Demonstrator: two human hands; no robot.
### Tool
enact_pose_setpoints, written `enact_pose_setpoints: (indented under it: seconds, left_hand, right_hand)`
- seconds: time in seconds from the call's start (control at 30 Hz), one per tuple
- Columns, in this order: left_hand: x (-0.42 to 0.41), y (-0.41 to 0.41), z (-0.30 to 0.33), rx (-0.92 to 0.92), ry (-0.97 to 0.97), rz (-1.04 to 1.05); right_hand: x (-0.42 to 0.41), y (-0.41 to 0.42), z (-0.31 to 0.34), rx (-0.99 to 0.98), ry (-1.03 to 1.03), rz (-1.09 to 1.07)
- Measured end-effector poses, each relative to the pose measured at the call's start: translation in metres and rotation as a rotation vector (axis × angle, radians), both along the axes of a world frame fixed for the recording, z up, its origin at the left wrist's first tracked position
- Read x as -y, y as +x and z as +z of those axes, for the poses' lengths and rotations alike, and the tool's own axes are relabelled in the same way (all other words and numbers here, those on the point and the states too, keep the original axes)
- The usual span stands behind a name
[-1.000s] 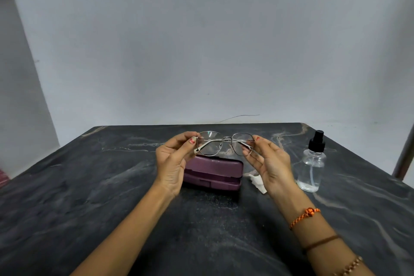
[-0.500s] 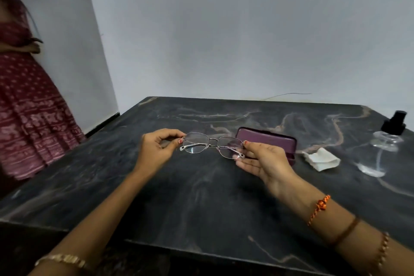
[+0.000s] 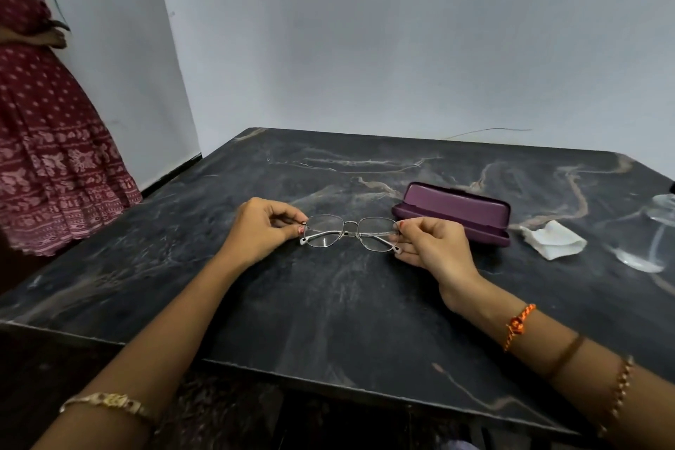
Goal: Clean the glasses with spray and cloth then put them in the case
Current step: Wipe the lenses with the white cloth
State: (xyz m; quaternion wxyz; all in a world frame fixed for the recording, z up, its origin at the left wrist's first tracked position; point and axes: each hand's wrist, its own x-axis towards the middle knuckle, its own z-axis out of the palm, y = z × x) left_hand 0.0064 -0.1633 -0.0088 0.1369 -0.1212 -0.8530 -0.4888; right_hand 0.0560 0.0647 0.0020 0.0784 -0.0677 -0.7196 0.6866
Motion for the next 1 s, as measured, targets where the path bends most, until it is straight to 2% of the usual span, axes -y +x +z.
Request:
enact_pose_setpoints:
  seconds: [0.37, 1.0]
  left_hand:
    - [0.002, 0.003, 0.003, -0.007, -0.101, -0.025]
    - [0.001, 0.003, 0.002, 0.01, -0.1, -0.038]
  right_hand:
    - [-0.003, -0.003, -0.007, -0.072, 0.114, -0.08]
    - [-0.006, -0.005, -0.014, -0.131, 0.204, -0.087]
